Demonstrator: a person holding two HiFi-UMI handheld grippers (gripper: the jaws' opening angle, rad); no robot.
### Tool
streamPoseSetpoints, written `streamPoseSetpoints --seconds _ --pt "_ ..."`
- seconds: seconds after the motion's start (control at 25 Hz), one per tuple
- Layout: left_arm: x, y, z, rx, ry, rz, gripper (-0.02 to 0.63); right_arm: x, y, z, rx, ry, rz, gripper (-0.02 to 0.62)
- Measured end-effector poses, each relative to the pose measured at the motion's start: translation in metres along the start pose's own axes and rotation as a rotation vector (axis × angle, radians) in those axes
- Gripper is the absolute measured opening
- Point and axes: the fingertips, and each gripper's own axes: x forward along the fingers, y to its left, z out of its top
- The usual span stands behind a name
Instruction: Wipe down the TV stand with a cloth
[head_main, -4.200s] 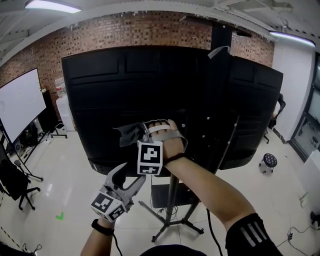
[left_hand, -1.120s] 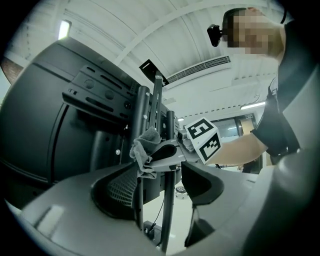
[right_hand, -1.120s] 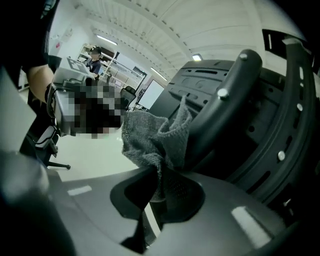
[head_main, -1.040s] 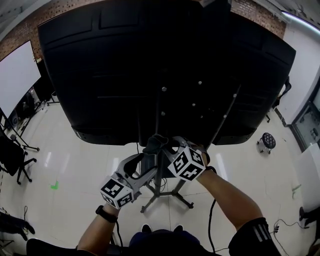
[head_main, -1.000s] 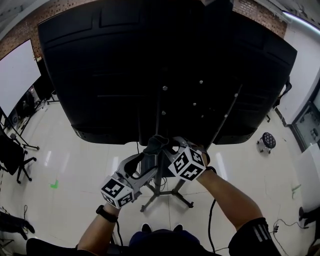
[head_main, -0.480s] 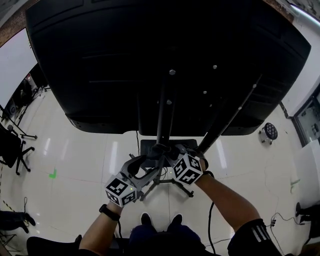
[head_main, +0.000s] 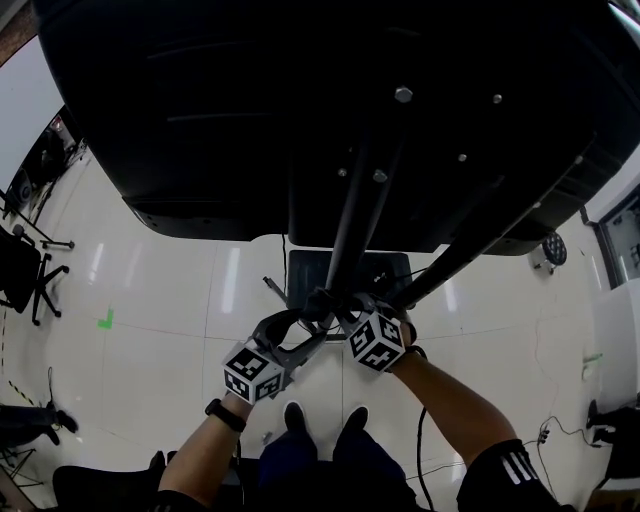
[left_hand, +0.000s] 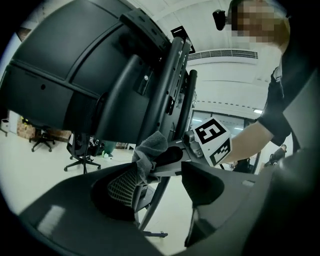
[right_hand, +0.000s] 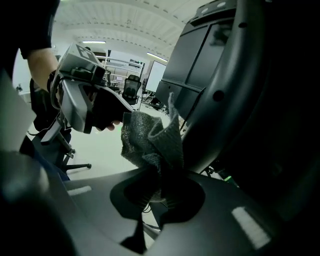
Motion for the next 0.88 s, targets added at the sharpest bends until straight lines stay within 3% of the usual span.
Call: streamPoseSetpoints --seconds 0.52,0.72,0.88 --pt "0.033 0.045 -0.116 -0.103 0.14 -0.001 0.308 0.093 0.051 -0.087 -0.016 0.104 0.027 0.023" --pt "0.039 0.056 -0.163 -0.149 0.183 0.004 0.308 0.125 0.07 -0.12 -0.068 0.153 0.014 0.023" --pt "0.043 0.063 -0.199 -0.169 0.223 0.002 0.311 0.149 0.083 -0.141 -0.001 0.161 0.029 0.023"
